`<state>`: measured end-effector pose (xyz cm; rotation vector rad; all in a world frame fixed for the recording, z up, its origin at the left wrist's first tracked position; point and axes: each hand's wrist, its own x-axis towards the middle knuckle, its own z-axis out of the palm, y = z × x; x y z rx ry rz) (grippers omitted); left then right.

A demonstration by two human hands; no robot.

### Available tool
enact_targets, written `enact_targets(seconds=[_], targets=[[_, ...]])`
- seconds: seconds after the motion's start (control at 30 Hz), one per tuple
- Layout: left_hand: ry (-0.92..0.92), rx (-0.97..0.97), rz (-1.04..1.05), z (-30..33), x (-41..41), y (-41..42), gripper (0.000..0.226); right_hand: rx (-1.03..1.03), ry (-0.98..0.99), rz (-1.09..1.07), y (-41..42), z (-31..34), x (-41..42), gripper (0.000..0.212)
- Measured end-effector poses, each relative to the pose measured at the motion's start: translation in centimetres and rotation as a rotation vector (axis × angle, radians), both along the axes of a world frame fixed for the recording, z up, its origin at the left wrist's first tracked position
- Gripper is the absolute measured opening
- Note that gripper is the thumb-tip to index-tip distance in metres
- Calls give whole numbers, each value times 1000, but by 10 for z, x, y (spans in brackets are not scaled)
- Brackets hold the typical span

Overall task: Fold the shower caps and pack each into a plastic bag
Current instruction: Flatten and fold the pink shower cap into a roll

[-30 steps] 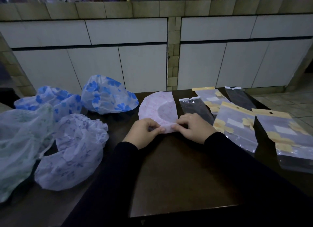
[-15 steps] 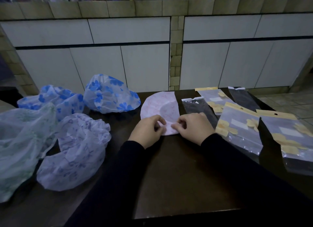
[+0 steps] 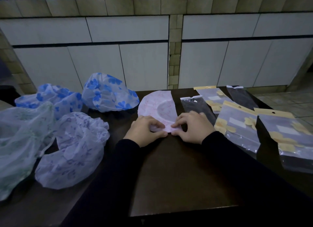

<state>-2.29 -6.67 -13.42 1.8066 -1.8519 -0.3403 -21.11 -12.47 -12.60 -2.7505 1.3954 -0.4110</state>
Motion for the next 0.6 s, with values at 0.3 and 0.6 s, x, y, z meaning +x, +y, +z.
enact_targets(seconds=[0.3,0.6], targets=[[38,-18,54,4,-3,2,19,-44,-85,-28,0,-4,8,25],[94,26,182,8,-10,-1,23,-18,-125,-180,1,-7,17,20]])
